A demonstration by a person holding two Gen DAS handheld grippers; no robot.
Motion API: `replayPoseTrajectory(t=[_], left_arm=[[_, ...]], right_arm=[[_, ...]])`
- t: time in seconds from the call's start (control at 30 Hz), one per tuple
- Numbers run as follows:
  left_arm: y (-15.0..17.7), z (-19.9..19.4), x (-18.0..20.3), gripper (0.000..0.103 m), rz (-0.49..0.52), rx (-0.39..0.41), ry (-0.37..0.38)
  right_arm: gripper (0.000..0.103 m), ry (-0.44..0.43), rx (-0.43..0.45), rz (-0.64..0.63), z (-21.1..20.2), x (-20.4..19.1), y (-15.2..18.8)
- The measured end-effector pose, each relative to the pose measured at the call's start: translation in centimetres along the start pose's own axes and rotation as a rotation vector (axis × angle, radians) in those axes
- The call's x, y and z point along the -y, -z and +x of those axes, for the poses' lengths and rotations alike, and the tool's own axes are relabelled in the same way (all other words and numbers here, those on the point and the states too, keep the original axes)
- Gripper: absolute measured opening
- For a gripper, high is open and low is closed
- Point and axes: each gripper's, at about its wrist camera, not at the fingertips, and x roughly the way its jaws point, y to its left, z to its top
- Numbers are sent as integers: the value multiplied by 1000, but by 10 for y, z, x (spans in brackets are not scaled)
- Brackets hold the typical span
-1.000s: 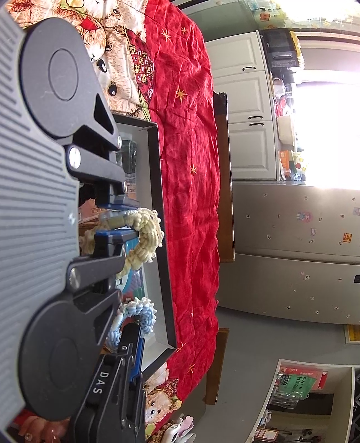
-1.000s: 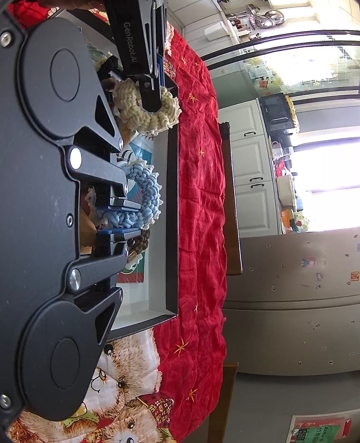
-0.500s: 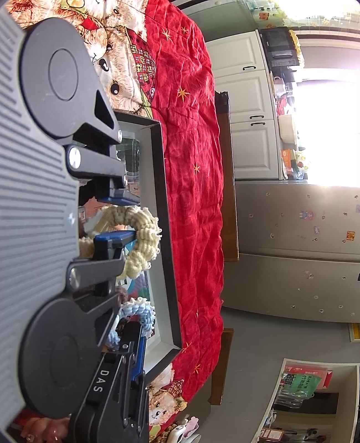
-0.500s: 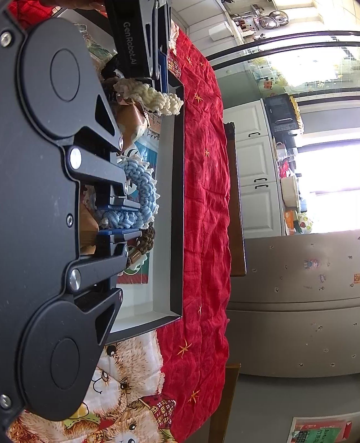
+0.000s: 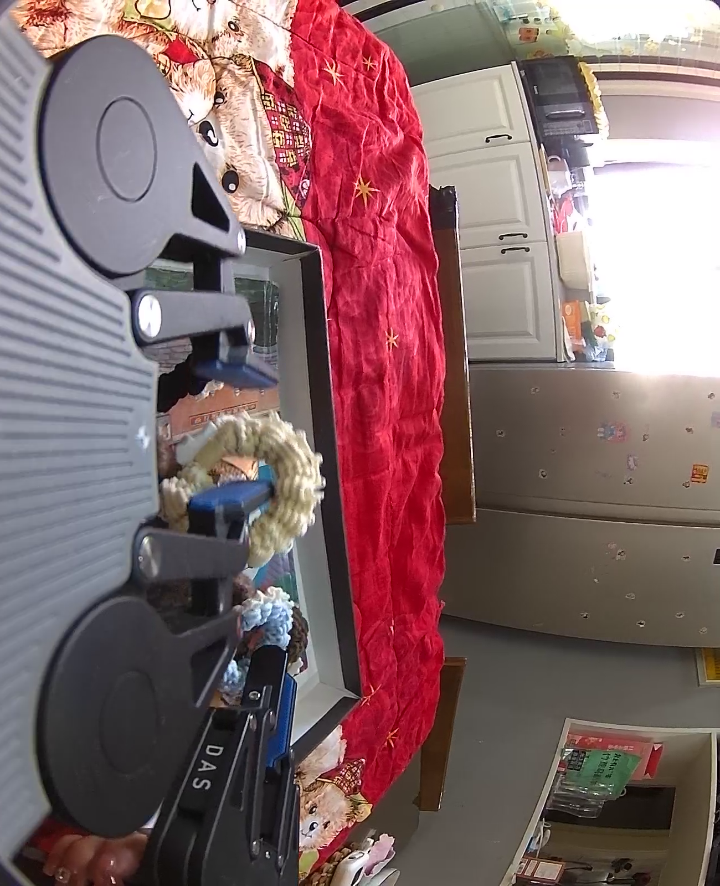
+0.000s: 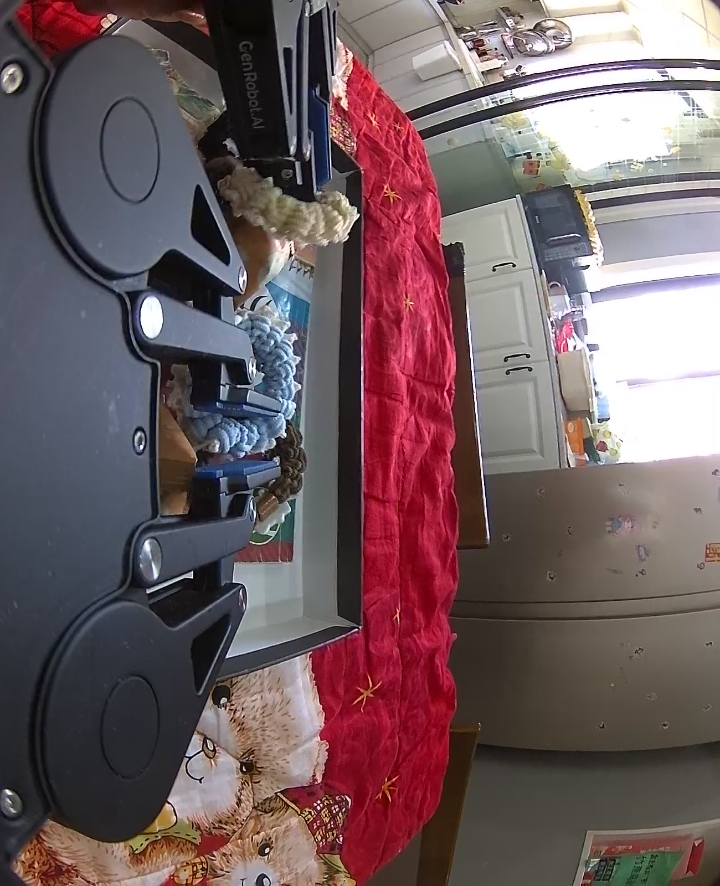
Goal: Organize objects
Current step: 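Lower both held scrunchies into the box beside the other accessories, then open both tools to release the scrunchies in the box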
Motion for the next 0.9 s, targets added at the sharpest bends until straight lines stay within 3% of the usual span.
replayPoseTrajectory(t=[0.23,0.47,0.9], left_arm=[[-3,-16,5,75,9,43,-1],[-6,-43,10,85,19,97,-5],[-6,-86,11,86,27,129,-18]], right_arm=[[29,-15,31,7,-14,-1,-4],[33,-34,47,-2,-31,-7,-6],[33,-50,64,-24,-71,-14,-6]])
